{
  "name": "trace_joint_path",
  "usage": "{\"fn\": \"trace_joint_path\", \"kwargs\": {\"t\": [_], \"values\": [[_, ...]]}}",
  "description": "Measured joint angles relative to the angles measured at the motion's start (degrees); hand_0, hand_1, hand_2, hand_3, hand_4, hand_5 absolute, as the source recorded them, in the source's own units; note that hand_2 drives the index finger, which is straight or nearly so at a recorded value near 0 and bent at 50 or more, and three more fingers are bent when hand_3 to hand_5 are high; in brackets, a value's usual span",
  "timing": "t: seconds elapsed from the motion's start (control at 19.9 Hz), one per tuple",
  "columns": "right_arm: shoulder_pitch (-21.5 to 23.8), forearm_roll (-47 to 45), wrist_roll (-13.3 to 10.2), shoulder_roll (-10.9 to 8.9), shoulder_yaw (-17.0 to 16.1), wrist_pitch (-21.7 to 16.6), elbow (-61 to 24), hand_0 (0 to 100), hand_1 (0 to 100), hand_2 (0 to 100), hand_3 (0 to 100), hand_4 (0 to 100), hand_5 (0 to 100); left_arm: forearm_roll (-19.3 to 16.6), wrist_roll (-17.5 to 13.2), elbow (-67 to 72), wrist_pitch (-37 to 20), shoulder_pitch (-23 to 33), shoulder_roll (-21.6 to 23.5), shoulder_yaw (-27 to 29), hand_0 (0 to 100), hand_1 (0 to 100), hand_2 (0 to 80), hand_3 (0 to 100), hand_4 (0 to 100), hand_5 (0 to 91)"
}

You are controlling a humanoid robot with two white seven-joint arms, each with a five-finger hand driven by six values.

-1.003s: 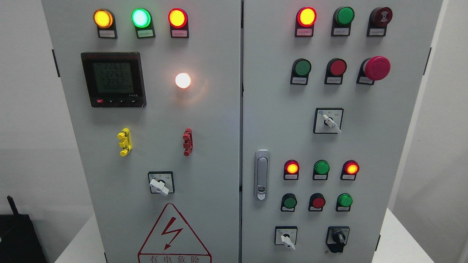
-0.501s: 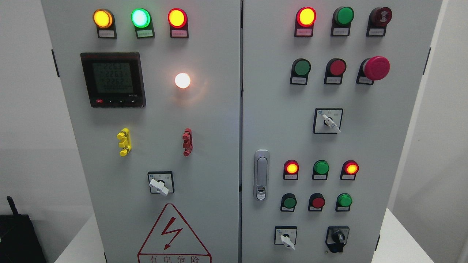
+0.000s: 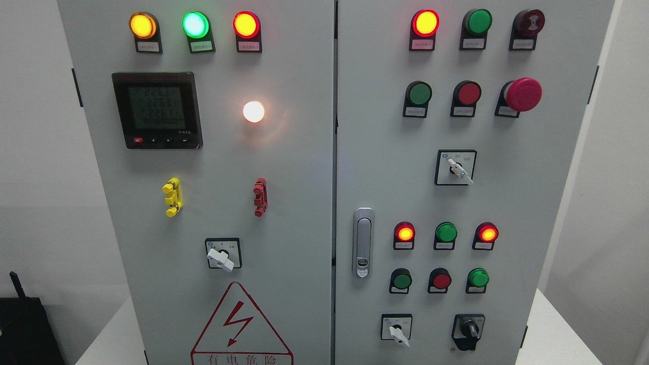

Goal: Trip black knob to open circuit

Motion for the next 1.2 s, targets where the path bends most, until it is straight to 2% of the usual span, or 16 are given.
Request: {"fn": "trace_joint_path", "kwargs": {"t": [0.15,0.25,0.3,0.35,0.5,0.55,0.65,0.7,0.8,0.9,0.95,1.05,1.15,1.2], "values": [[1.84,-0.04,0.00,0.00,0.01,-0.16,-5.75,10,27,0,8,3,0,0.00,0.00,0.00,0.00,0.00,0.00,0.00,12,39,0.0,0,0,0.0],[3.03,-0.04,-0.05,0.00,0.00,-0.80,-9.42,9,30,0,16,17,2,0.00,0.00,0.00,0.00,0.00,0.00,0.00,12,39,0.0,0,0,0.0],[3.56,-0.05,-0.19,0.00,0.01,-1.22,-11.15,9,31,0,18,19,3,0.00,0.00,0.00,0.00,0.00,0.00,0.00,12,39,0.0,0,0,0.0],[3.94,-0.05,-0.55,0.00,0.01,-1.68,-12.38,7,36,0,29,30,7,0.00,0.00,0.00,0.00,0.00,0.00,0.00,12,39,0.0,0,0,0.0],[4.29,-0.05,-1.83,0.00,0.00,-3.39,-15.64,8,44,0,50,42,18,0.00,0.00,0.00,0.00,0.00,0.00,0.00,12,39,0.0,0,0,0.0],[4.30,-0.05,-2.33,0.01,0.01,-4.10,-16.42,11,49,0,62,46,24,0.00,0.00,0.00,0.00,0.00,0.00,0.00,12,39,0.0,0,0,0.0],[4.46,-0.11,-3.43,0.01,0.02,-5.42,-18.12,14,53,0,73,53,31,0.00,0.00,0.00,0.00,0.00,0.00,0.00,12,39,0.0,0,0,0.0],[4.80,-0.14,-3.70,0.01,0.04,-5.91,-19.34,15,57,0,74,56,35,0.00,0.00,0.00,0.00,0.00,0.00,0.00,12,39,0.0,0,0,0.0],[5.38,-0.19,-4.41,0.01,0.12,-6.97,-21.25,19,60,0,75,60,39,0.00,0.00,0.00,0.00,0.00,0.00,0.00,12,39,0.0,0,0,0.0],[5.45,-0.26,-5.30,0.00,0.47,-8.94,-22.82,23,62,0,80,68,47,0.00,0.00,0.00,0.00,0.00,0.00,0.00,12,39,0.0,0,0,0.0],[5.46,-0.28,-5.62,0.00,0.80,-10.12,-23.61,27,64,0,84,72,54,0.00,0.00,0.00,0.00,0.00,0.00,0.00,12,39,0.0,0,0,0.0],[5.47,-0.29,-6.25,0.01,1.41,-11.00,-25.69,39,68,0,87,77,61,0.00,0.00,0.00,0.00,0.00,0.00,0.00,12,39,0.0,0,0,0.0],[5.47,-0.30,-6.42,0.01,1.63,-11.19,-28.09,56,77,0,91,80,68,0.00,0.00,0.00,0.00,0.00,0.00,0.00,12,39,0.0,0,0,0.0],[5.47,-0.30,-6.75,0.01,1.69,-11.21,-29.15,60,79,0,93,81,72,0.00,0.00,0.00,0.00,0.00,0.00,0.00,12,39,0.0,0,0,0.0]]}}
